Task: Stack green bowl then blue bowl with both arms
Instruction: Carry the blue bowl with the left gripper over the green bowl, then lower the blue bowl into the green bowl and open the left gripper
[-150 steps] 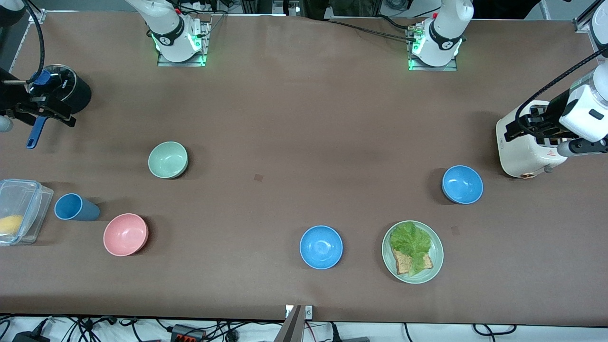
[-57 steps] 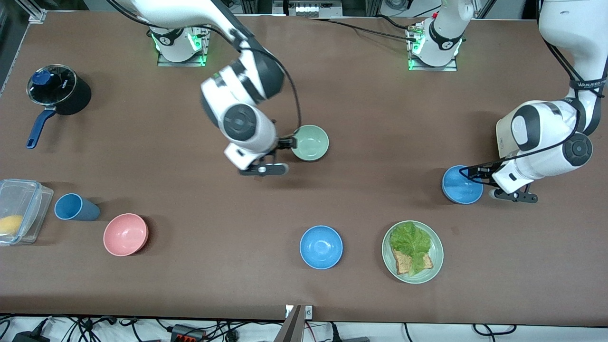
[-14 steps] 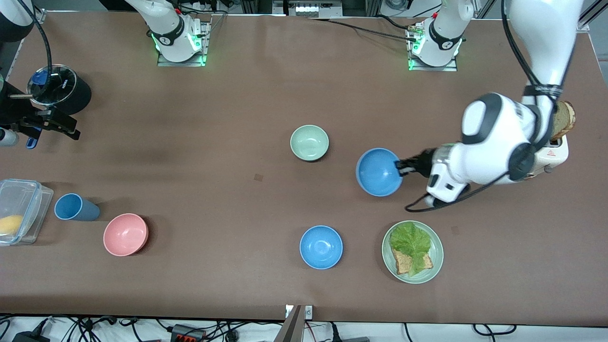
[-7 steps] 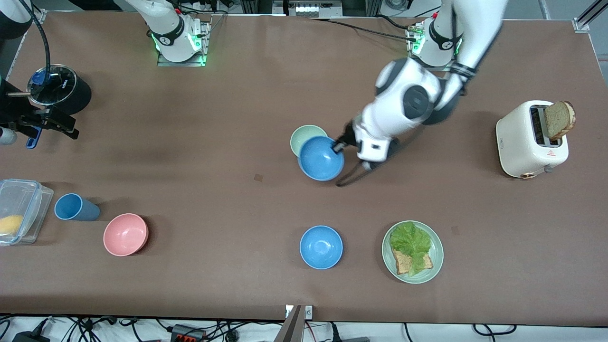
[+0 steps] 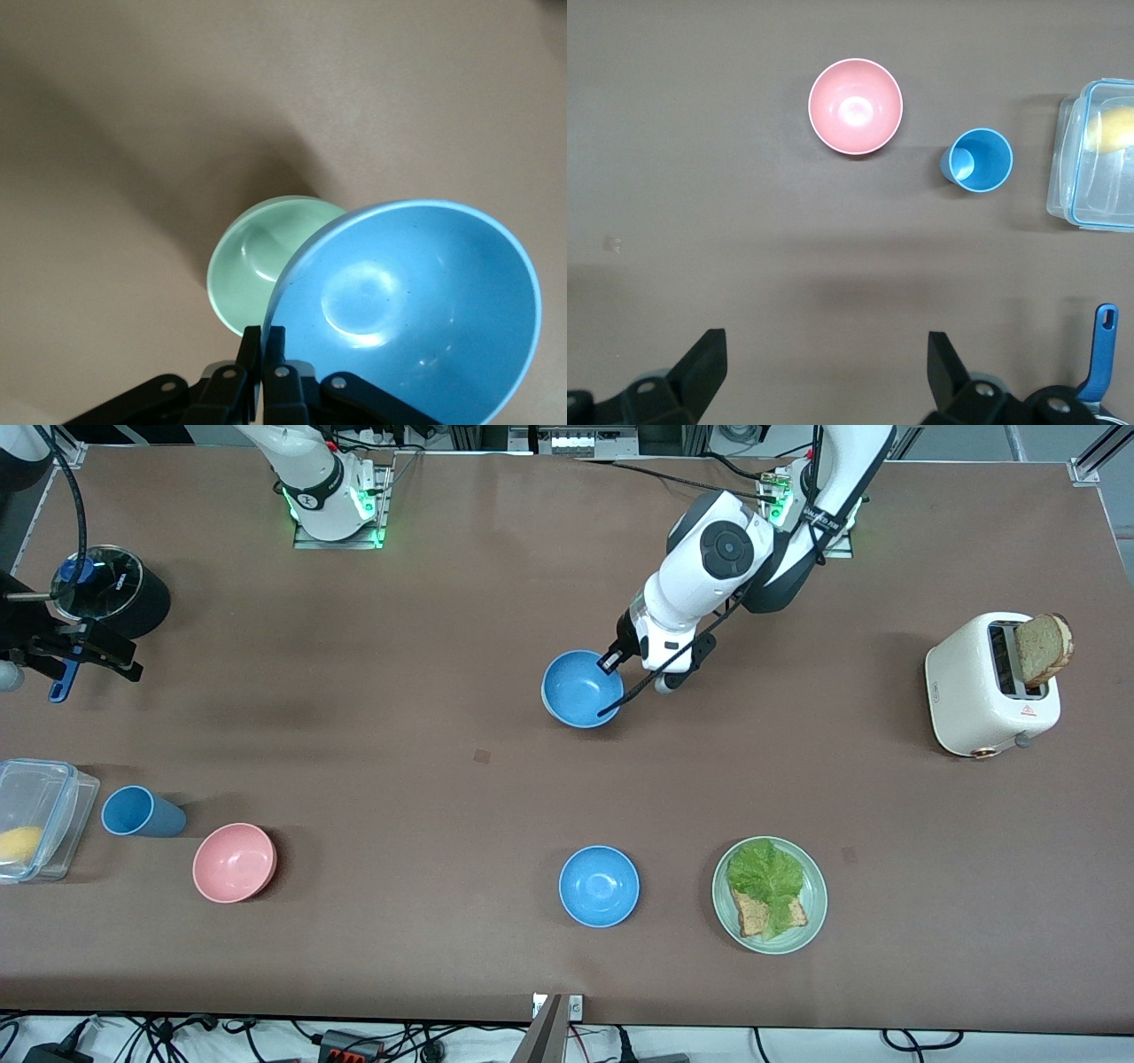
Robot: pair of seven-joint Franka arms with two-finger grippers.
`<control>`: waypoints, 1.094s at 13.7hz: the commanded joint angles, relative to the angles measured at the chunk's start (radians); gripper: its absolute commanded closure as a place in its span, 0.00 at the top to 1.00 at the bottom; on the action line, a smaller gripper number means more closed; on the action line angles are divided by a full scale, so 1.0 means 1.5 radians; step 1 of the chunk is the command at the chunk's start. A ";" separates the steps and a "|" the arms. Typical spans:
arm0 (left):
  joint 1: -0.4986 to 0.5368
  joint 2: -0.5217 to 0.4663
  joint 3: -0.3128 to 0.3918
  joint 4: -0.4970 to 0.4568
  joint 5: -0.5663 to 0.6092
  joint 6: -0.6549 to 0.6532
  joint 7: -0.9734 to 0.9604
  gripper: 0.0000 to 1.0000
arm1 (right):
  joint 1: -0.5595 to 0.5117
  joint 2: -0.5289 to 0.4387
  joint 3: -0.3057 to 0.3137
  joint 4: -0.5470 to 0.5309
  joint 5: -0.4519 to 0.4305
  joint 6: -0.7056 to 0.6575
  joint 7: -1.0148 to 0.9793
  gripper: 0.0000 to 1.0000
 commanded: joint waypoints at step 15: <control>-0.035 0.025 0.012 -0.063 0.064 0.105 -0.045 0.00 | -0.004 -0.006 0.004 0.004 -0.006 -0.012 -0.004 1.00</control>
